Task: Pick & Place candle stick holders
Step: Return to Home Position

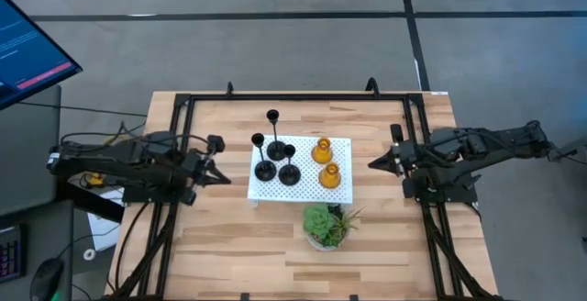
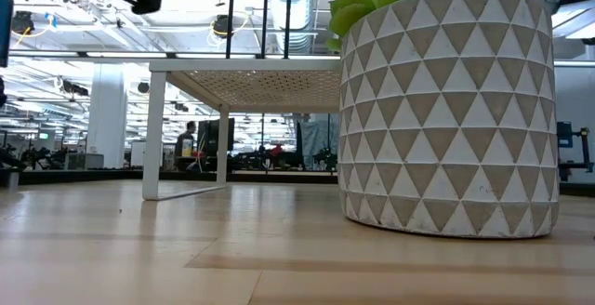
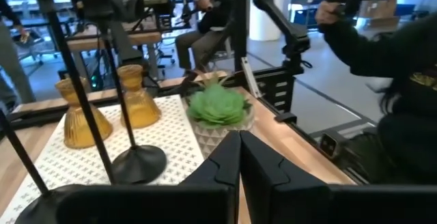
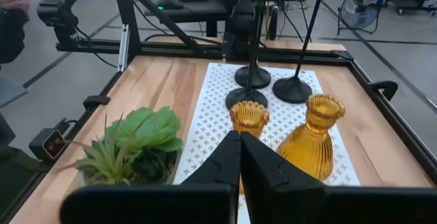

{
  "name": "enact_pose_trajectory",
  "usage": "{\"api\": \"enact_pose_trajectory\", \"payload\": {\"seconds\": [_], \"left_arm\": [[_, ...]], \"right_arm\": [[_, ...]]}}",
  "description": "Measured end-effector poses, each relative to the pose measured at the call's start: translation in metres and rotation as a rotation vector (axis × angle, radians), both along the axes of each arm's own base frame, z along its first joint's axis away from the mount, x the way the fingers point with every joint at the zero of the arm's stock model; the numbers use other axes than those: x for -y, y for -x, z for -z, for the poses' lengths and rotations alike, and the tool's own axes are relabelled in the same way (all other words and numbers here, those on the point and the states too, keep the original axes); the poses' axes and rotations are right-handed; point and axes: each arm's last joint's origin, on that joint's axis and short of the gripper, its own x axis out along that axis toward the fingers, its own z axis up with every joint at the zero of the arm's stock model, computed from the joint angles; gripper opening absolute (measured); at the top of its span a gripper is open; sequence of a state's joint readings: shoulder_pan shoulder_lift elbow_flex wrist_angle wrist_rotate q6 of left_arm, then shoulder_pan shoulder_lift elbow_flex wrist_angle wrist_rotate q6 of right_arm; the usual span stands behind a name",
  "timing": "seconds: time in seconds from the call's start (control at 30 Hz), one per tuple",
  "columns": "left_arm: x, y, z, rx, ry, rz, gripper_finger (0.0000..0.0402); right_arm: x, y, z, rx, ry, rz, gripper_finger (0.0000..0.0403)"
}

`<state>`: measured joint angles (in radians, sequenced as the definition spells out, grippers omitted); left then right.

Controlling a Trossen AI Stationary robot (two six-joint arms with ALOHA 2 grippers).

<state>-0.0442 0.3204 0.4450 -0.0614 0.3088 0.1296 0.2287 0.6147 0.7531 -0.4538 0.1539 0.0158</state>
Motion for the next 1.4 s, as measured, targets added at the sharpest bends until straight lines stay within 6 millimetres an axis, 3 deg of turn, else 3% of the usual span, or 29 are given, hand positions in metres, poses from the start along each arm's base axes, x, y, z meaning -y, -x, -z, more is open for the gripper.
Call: {"api": "enact_pose_trajectory", "payload": {"seconds": [0.5,0.97,1.17,1.4], "left_arm": [[-0.003,0.024,0.008,-0.038,-0.028,-0.078,0.0008],[-0.006,0.052,0.011,0.037,-0.033,-0.138,0.0008],[-0.007,0.051,0.014,0.02,-0.023,-0.155,0.0008],[-0.006,0.039,0.034,-0.034,0.014,-0.166,0.0008]], "right_arm": [[0.007,0.032,0.032,0.133,-0.016,-0.004,0.0],[0.012,0.053,0.052,0.227,-0.037,-0.003,0.0],[0.014,0.061,0.057,0.269,-0.046,-0.003,0.0],[0.016,0.066,0.065,0.341,-0.07,0.006,0.0]]}}
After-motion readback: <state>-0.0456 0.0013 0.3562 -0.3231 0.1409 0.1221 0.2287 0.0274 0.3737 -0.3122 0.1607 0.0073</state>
